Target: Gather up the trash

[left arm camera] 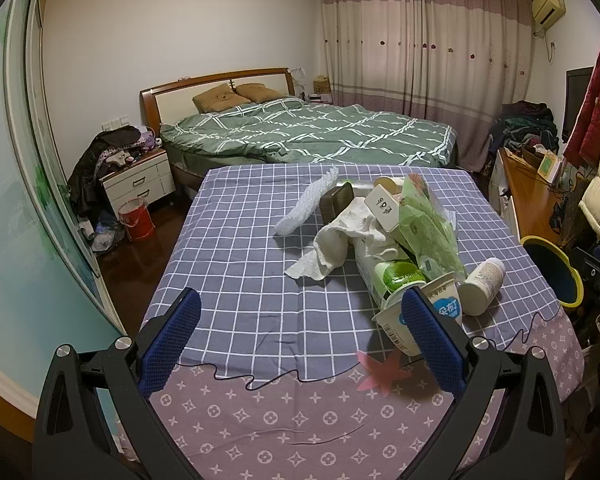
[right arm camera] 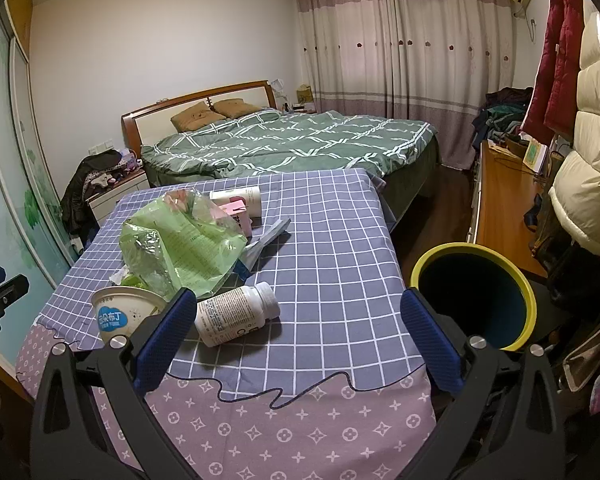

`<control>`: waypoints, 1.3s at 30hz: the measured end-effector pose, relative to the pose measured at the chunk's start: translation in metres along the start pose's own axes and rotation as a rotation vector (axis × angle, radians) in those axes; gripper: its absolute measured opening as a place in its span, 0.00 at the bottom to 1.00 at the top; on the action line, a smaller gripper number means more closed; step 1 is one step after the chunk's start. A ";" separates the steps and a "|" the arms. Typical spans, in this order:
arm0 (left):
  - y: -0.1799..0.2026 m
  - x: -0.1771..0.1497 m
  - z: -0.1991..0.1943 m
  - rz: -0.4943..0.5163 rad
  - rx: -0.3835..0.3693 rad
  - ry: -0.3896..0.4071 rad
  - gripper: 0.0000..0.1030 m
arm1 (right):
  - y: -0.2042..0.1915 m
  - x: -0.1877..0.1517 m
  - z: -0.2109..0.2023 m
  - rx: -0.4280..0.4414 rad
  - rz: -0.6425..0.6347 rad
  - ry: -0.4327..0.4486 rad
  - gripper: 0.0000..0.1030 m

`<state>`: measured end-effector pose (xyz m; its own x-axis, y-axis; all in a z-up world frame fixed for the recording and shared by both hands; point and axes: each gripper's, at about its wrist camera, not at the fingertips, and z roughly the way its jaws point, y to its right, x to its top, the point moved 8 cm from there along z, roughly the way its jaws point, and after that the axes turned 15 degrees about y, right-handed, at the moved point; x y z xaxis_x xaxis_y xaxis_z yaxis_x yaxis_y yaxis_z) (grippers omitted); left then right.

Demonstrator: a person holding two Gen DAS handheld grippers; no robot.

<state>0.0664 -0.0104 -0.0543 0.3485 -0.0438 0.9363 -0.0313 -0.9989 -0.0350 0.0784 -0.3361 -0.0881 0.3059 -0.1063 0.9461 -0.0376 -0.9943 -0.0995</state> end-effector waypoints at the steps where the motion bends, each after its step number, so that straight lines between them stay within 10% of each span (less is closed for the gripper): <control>1: 0.000 0.000 0.001 0.001 -0.002 -0.001 0.96 | 0.000 -0.001 0.001 0.000 0.000 -0.001 0.94; 39: 0.000 -0.006 0.007 -0.001 -0.001 -0.015 0.96 | -0.006 -0.005 0.020 0.012 -0.006 -0.033 0.94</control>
<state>0.0714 -0.0101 -0.0622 0.3621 -0.0434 0.9311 -0.0321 -0.9989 -0.0340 0.0958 -0.3296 -0.0981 0.3373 -0.1002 0.9361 -0.0247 -0.9949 -0.0976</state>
